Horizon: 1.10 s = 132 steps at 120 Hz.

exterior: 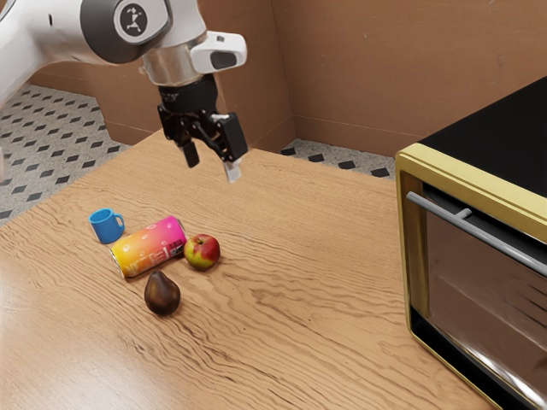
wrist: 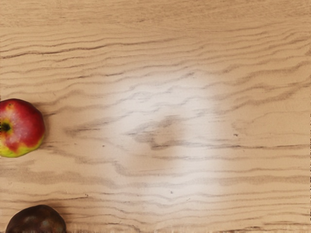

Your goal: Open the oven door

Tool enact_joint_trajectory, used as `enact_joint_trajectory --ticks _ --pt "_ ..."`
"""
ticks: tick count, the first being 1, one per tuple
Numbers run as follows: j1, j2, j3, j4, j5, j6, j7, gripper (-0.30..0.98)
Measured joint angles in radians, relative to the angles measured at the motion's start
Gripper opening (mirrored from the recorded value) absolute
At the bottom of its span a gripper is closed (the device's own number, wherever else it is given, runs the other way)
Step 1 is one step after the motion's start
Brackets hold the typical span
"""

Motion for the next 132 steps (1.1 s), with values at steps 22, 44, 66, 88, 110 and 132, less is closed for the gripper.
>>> enact_joint_trajectory --ticks 22,44,66,88,110,132 --pt "0.013 -0.151 -0.028 0.084 -0.016 -0.021 0.060 0.69" --pt "-0.156 -0.708 -0.385 -0.406 -0.078 0.127 0.452 0.69" --pt "-0.218 -0.640 -0.490 -0.524 -0.219 0.335 0.849 0.69" --pt "-0.214 -0.507 -0.506 -0.483 -0.205 0.436 1.124 0.69" --pt "-0.213 -0.415 -0.506 -0.448 -0.190 0.494 1.318 0.69" --pt "-0.212 -0.347 -0.504 -0.412 -0.171 0.525 1.452 0.69"
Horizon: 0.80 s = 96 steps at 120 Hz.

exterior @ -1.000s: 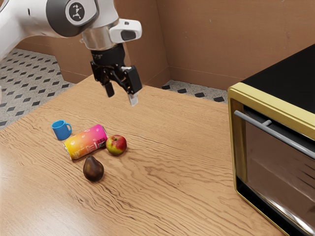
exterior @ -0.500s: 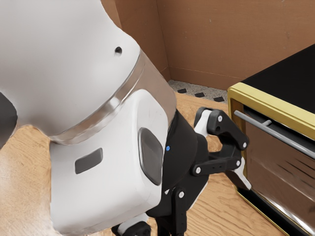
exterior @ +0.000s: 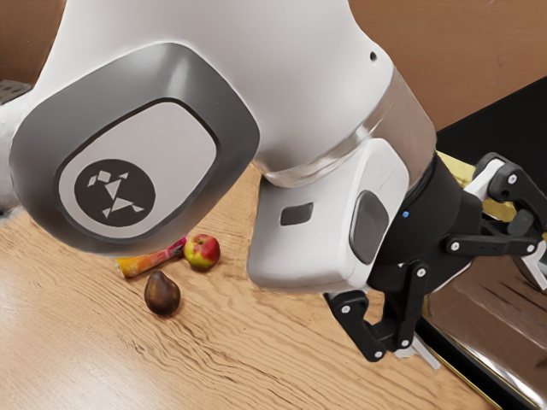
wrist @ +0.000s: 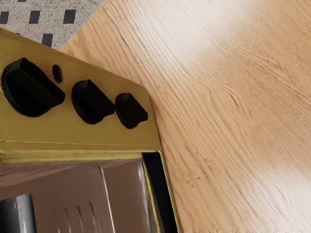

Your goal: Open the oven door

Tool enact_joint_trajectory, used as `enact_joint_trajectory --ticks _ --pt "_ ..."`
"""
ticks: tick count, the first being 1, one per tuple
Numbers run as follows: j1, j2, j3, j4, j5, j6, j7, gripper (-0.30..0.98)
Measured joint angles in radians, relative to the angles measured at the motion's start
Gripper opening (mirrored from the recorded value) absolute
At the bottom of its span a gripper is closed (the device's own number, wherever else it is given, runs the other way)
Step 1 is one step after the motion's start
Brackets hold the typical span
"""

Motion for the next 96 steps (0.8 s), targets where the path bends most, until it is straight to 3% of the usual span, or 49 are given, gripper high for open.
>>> enact_joint_trajectory --ticks 22,72,96 --pt "0.032 0.064 0.001 0.068 0.016 0.011 0.090 0.69" --pt "0.124 0.139 0.000 0.054 0.049 0.027 0.197 0.69" --pt "0.084 0.162 0.000 0.052 0.066 0.041 0.224 0.69"
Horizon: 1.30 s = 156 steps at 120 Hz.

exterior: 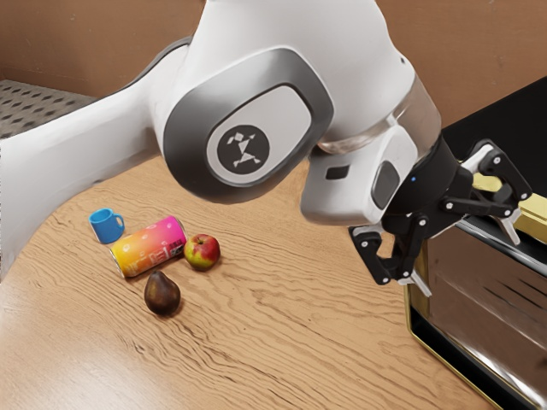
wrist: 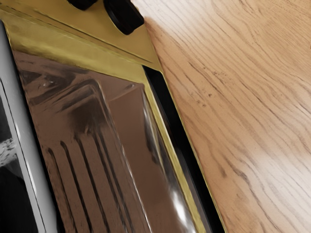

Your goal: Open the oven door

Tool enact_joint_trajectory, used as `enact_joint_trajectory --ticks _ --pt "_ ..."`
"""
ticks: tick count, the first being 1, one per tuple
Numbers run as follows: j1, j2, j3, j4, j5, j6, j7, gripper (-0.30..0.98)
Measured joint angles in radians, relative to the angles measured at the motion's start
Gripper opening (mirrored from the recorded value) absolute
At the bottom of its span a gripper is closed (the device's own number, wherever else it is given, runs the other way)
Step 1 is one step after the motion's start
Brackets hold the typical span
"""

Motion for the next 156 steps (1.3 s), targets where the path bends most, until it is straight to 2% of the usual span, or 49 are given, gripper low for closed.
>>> enact_joint_trajectory --ticks 19,70,98,156 --pt "-0.042 0.010 0.000 0.000 0.009 0.005 0.013 0.69" --pt "-0.019 0.010 0.001 0.000 0.013 0.009 0.029 0.69" --pt "0.001 0.003 0.001 0.000 0.064 0.009 -0.028 0.69" --pt "0.016 0.018 0.001 -0.003 0.087 0.000 -0.160 0.69"
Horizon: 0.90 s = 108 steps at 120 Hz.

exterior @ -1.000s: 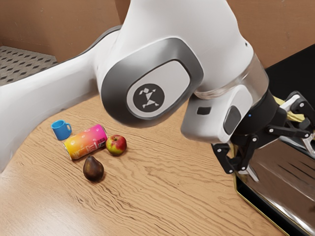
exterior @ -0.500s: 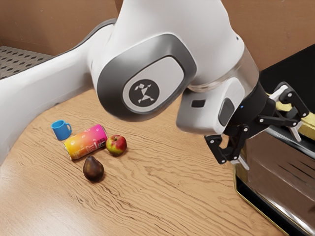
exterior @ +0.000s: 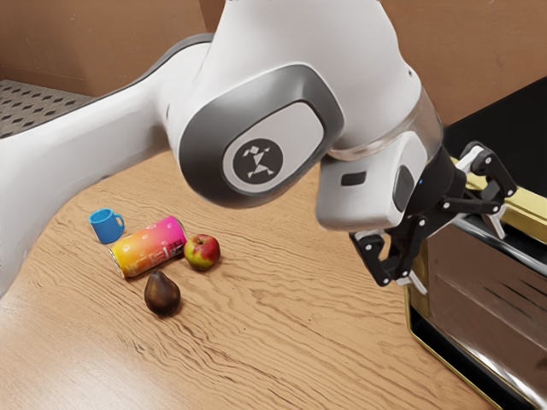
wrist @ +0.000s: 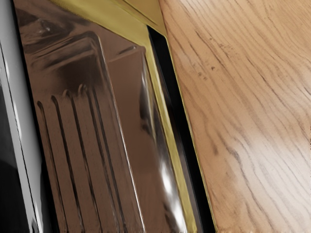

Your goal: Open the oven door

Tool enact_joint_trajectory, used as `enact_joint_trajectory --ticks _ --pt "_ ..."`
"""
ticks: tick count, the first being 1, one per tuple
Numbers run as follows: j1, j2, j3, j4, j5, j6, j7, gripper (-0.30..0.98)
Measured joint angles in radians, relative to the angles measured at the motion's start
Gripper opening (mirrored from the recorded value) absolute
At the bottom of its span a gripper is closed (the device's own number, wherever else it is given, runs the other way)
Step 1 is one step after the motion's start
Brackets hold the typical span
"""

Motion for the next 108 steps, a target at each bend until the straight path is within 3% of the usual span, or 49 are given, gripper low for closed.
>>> enact_joint_trajectory --ticks 10,12,14,20,24,26,29,32,37,43,52,59,78,108 --pt "0.035 -0.113 -0.003 -0.153 0.002 0.015 -0.022 0.74" --pt "0.050 -0.226 0.015 -0.264 -0.005 0.024 -0.024 0.68" --pt "0.036 -0.374 0.043 -0.391 -0.021 0.032 -0.025 0.38" --pt "-0.051 -0.874 0.168 -0.691 -0.083 0.002 -0.023 0.46" --pt "-0.076 -1.112 0.270 -0.593 -0.103 -0.062 -0.026 0.50" --pt "-0.060 -1.087 0.299 -0.414 -0.092 -0.102 -0.033 0.53" --pt "-0.008 -0.914 0.320 -0.090 -0.064 -0.165 -0.048 0.55" --pt "0.031 -0.751 0.332 0.123 -0.041 -0.220 -0.065 0.56" --pt "0.078 -0.519 0.353 0.316 -0.007 -0.294 -0.116 0.59" --pt "0.110 -0.317 0.373 0.412 0.033 -0.371 -0.216 0.61" --pt "0.140 -0.067 0.390 0.459 0.071 -0.456 -0.367 0.64" --pt "0.172 0.020 0.405 0.469 0.084 -0.503 -0.473 0.65" --pt "0.181 0.090 0.446 0.287 0.039 -0.527 -0.710 0.67" --pt "0.183 0.099 0.459 0.259 0.000 -0.520 -0.975 0.68"
